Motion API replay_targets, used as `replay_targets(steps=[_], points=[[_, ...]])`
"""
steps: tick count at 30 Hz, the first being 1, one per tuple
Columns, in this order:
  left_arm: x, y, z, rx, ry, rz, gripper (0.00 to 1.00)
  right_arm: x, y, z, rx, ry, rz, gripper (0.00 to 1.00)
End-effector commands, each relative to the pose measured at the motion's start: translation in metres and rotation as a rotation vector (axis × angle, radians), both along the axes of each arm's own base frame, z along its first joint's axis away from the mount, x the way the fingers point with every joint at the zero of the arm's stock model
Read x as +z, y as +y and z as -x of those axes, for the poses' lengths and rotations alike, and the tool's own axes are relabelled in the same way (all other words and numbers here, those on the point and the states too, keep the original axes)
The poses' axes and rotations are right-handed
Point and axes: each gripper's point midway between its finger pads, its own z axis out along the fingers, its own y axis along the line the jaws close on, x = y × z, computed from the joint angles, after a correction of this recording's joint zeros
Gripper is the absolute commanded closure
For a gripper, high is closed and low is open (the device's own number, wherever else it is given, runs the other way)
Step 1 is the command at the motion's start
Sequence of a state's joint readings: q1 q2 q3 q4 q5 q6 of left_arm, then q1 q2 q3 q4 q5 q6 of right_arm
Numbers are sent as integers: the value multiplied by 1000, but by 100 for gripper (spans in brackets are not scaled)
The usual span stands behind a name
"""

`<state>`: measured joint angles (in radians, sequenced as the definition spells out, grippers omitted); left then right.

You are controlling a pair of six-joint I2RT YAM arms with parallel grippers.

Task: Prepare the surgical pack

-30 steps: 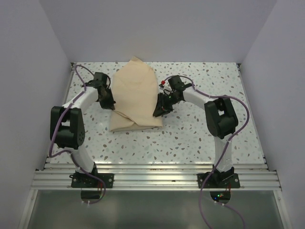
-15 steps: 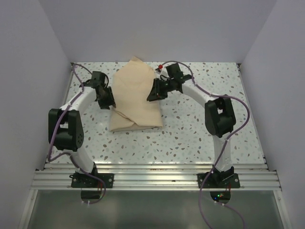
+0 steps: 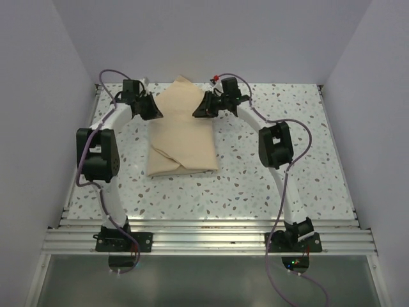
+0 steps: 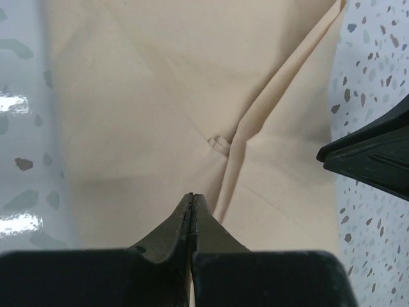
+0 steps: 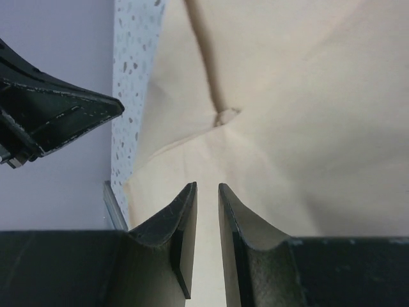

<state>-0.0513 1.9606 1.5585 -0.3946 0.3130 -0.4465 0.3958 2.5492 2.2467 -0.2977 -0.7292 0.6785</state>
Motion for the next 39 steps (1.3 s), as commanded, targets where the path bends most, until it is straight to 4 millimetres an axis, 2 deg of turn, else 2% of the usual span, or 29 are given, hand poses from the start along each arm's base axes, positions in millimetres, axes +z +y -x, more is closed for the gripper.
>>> replay_targets(steps=[1,4,5,6,7,8,10,12,16,17,19,20,21,22,23,24,25,27,28,30,31,32,35,36,39], points=[[-7,-7,-34,-116,-80,75,100,0,-11,-9,9,16,-38,76],[-22,0,-44,-131,-62,72,100,-21,-20,-11,-1,46,-22,77],[-40,0,-44,-132,-28,76,100,-35,-26,-13,-11,72,-13,77],[-49,14,-47,-98,-7,70,100,-43,-27,-13,-12,89,-5,77],[-57,18,-46,-81,18,78,100,-48,-29,-12,-11,109,4,77],[-71,23,-45,-72,47,90,100,-63,-29,-9,-6,134,19,77],[-84,24,-41,-71,75,94,100,-72,-31,-5,4,160,33,77],[-99,26,-33,-60,129,88,100,-89,-34,0,2,201,49,77],[-120,19,-8,-63,202,109,100,-104,-36,13,19,244,66,78],[-116,16,-4,-68,200,117,100,-106,-38,17,20,252,82,78],[-126,10,14,-83,237,127,100,-110,-43,28,29,266,110,79],[-123,7,18,-86,237,127,100,-110,-45,31,29,269,115,79],[-125,3,24,-96,245,136,100,-112,-48,41,33,289,124,79],[-131,-2,34,-105,265,142,100,-111,-49,43,31,284,124,80],[-128,-12,40,-127,266,137,100,-113,-51,48,32,294,128,81],[-128,-18,46,-140,270,135,100,-120,-54,59,39,326,135,81],[-134,-27,59,-159,292,136,100,-112,-52,62,47,313,130,81],[-127,-36,68,-171,287,149,100,-116,-56,78,66,332,150,82],[-125,-41,77,-179,288,150,100,-106,-58,82,70,325,151,82],[-120,-45,86,-164,291,172,100,-106,-64,96,81,335,165,82],[-120,-45,93,-161,295,178,100,-102,-65,97,79,323,166,82],[-108,-46,92,-162,268,180,100,-89,-65,95,77,294,162,82],[-89,-37,84,-149,235,133,100,-73,-62,85,72,260,132,82],[-77,-32,71,-140,197,114,100,-56,-55,74,75,225,96,82],[-55,-26,51,-124,145,108,100,-26,-39,52,52,196,-8,81]])
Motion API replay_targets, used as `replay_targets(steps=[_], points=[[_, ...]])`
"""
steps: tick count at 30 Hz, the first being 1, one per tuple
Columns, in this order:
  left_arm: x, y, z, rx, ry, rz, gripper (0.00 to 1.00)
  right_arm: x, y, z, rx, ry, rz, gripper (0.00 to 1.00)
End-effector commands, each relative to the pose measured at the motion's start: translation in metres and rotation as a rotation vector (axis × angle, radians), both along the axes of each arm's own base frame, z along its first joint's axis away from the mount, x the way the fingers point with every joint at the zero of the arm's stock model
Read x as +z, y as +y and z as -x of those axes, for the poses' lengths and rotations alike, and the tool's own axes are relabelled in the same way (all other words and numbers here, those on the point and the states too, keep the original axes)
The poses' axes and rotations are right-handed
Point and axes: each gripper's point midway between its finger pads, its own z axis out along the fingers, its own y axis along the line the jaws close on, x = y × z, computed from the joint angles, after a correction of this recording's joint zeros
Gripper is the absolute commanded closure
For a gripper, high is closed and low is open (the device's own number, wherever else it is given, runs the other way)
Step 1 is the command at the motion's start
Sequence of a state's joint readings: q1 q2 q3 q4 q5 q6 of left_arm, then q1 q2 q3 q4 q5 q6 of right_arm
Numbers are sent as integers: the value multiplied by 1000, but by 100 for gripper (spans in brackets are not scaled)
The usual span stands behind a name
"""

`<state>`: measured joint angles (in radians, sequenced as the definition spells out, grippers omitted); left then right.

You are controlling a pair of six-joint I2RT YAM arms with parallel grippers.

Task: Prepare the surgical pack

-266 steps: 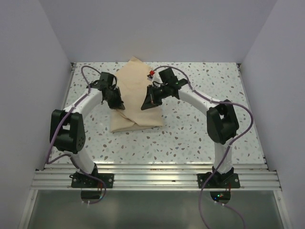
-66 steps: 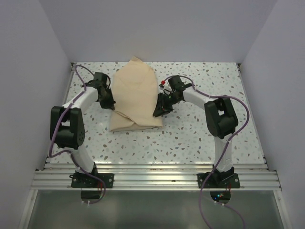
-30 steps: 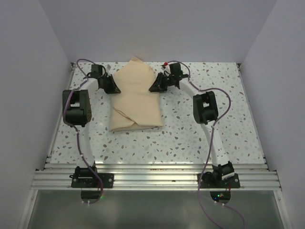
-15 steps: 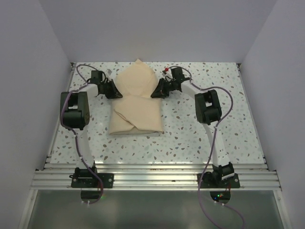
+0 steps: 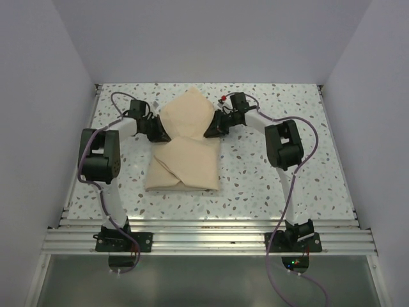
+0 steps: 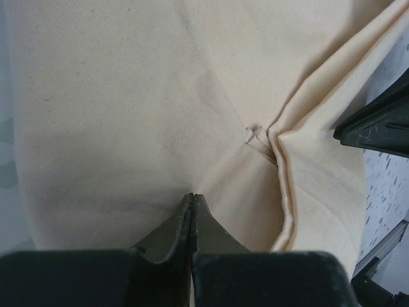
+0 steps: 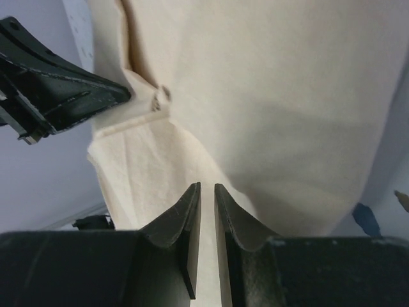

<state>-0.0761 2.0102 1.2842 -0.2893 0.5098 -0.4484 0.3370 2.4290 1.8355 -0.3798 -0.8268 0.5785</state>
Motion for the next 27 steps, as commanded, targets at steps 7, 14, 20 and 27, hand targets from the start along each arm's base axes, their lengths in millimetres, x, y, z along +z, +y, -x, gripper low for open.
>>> replay_targets(steps=[7,14,20,27], points=[[50,13,-82,15,-148,33,97,58,37,-71,-152,-76,-218,81],[-3,13,-92,15,-41,97,97,-4,16,-94,-327,37,-148,82],[-30,14,-93,5,11,114,98,-10,7,-121,-418,72,-177,82],[57,17,-121,40,-199,111,93,77,10,-134,-339,-83,-319,82]])
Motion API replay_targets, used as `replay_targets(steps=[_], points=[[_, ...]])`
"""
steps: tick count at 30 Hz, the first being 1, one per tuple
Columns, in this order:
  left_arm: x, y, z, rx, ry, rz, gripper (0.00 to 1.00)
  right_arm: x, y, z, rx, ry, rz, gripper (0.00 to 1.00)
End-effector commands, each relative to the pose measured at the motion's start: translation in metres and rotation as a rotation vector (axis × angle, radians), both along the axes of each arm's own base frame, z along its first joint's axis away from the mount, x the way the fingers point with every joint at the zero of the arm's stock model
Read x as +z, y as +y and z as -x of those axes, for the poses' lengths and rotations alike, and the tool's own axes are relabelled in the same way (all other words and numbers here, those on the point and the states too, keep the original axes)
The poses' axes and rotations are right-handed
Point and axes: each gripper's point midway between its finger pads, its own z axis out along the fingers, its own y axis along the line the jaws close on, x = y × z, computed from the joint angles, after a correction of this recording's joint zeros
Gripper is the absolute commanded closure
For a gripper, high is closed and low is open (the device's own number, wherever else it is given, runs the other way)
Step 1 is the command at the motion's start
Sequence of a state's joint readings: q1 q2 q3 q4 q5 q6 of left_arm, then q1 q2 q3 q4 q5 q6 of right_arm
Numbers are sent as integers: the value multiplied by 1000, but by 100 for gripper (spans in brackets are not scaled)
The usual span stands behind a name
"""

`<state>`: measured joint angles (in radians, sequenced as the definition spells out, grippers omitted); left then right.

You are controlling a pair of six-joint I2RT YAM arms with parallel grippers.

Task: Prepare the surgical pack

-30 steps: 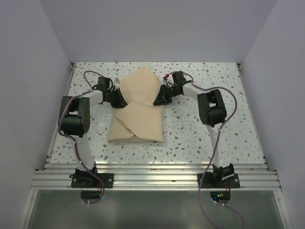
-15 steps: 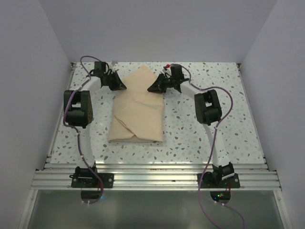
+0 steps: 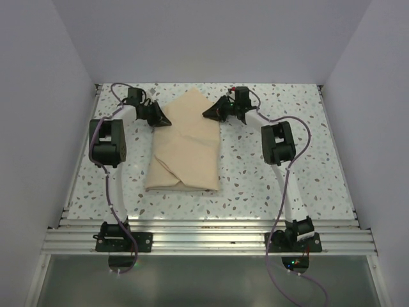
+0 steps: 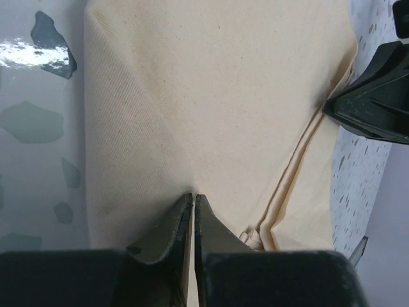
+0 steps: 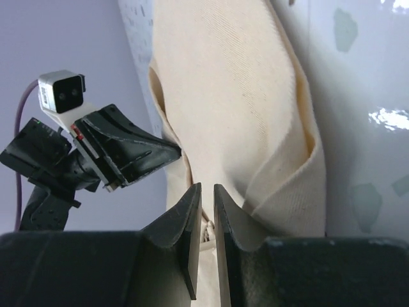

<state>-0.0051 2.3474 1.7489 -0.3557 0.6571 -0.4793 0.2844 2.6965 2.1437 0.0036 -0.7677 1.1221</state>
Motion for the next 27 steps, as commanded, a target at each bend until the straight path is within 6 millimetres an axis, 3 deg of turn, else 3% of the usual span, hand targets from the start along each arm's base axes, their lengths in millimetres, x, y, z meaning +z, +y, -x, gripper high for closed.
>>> replay_targets(steps=[1,3,5,10,11,12,13,15,16,23,25,27], points=[[65,8,-26,48,-175,-25,91,73,-5,-11,-2,-145,-70,82],[74,8,-33,63,-204,-17,89,77,-15,-8,-22,-149,-58,82],[74,7,-37,79,-201,-8,87,63,-23,-5,-39,-121,-25,82],[31,10,-39,104,-117,-22,87,30,-33,-13,-76,-86,56,82],[24,26,-42,135,-104,-23,87,16,-37,-11,-90,-40,93,82],[9,28,-41,141,-76,-24,87,-5,-39,-10,-95,-2,121,82],[0,32,-42,151,-60,-36,87,-4,-40,-16,-102,-7,133,82],[-20,41,-38,173,10,-67,87,-33,-40,-15,-109,54,157,82],[-25,46,-38,182,26,-82,88,-28,-36,-22,-109,35,151,82],[-40,88,-19,267,105,-210,89,-48,-28,-34,-124,55,167,82],[-47,96,-8,281,133,-215,89,-54,-24,-37,-129,58,159,82],[-42,96,-9,279,106,-204,89,-49,-18,-39,-121,46,135,82]])
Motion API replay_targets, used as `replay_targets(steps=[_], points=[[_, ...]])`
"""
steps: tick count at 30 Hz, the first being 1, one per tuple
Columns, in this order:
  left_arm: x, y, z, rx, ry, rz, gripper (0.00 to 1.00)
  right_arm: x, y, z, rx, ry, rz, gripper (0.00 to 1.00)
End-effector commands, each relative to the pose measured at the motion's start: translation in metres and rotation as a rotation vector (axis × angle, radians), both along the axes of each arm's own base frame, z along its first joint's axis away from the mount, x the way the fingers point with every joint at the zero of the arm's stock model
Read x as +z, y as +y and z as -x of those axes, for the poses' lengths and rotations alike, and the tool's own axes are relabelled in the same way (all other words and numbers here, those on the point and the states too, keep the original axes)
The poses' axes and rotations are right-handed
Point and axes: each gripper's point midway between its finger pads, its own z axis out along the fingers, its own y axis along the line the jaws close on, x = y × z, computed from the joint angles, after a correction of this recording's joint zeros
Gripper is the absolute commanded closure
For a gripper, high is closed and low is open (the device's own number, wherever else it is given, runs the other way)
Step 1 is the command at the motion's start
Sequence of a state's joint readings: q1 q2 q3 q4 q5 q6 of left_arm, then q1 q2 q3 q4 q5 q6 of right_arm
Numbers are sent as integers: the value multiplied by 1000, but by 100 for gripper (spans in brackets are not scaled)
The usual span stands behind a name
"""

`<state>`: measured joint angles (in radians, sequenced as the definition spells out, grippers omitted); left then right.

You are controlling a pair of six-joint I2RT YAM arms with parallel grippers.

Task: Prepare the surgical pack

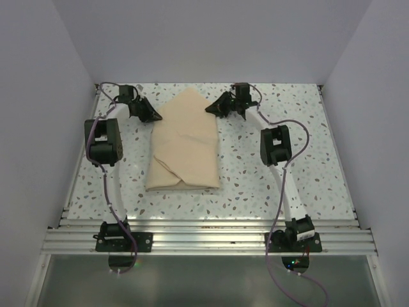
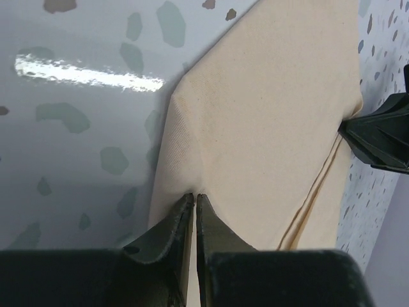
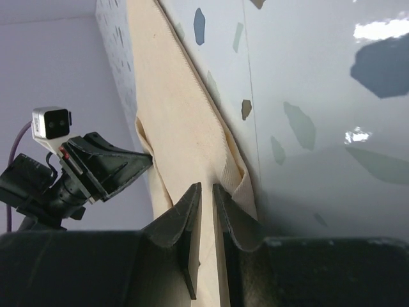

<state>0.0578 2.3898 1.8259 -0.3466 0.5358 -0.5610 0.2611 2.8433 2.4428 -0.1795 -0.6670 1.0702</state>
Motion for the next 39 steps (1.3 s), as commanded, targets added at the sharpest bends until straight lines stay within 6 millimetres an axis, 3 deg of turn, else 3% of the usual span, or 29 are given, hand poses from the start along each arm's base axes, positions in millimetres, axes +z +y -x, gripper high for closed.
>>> replay_targets(steps=[1,4,10,12,14,16,20,25,26,29,34,39], points=[[-37,46,26,83,108,-127,89,-36,1,1,-37,76,36,82],[-21,40,18,64,60,-94,86,-21,6,-1,-26,39,13,82],[53,43,-16,83,-135,-102,72,45,1,-7,3,-73,-20,79],[76,47,-22,93,-189,-120,66,70,-12,-9,-4,-116,-13,77],[91,53,-28,113,-224,-146,64,81,-25,-11,-18,-131,8,74],[93,56,-31,127,-238,-161,64,95,-36,-9,-15,-166,45,63],[76,64,-35,158,-207,-192,61,86,-62,-6,-13,-159,137,53],[51,63,-36,140,-194,-207,60,55,-66,0,46,-155,200,43],[44,63,-36,136,-188,-207,60,40,-64,2,58,-137,201,43],[33,59,-36,115,-184,-202,59,21,-53,5,95,-142,204,43],[18,48,-36,79,-175,-195,59,8,-21,11,158,-174,215,43],[4,35,-35,64,-150,-184,59,-22,-5,21,170,-140,254,44]])
